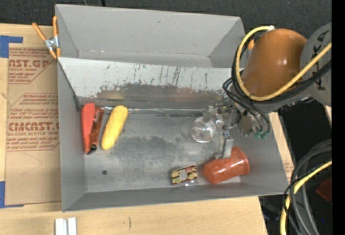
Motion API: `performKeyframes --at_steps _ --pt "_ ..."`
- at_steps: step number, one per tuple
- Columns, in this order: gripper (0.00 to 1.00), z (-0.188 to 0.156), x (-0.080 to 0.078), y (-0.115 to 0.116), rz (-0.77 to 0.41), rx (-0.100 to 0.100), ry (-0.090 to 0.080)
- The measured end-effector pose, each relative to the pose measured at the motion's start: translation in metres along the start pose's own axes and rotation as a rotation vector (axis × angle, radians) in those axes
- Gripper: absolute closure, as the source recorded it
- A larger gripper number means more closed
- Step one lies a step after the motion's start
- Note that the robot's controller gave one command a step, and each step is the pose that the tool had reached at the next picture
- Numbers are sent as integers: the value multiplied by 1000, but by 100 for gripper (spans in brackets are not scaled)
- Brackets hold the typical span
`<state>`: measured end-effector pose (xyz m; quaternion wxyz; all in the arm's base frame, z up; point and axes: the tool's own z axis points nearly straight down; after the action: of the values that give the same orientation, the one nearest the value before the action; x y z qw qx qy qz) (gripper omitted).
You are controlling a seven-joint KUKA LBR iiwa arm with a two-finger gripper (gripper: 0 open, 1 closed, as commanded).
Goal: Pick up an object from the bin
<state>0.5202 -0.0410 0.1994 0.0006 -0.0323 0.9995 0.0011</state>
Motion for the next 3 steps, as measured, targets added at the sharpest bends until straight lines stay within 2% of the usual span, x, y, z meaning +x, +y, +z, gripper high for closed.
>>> performKeyframes --at_steps 1,2,3 --pt "0 44 6 -32 -168 4 -4" --pt "0 104 21 -30 -218 2 -5" --pt "100 120 18 -32 -214 0 -1"
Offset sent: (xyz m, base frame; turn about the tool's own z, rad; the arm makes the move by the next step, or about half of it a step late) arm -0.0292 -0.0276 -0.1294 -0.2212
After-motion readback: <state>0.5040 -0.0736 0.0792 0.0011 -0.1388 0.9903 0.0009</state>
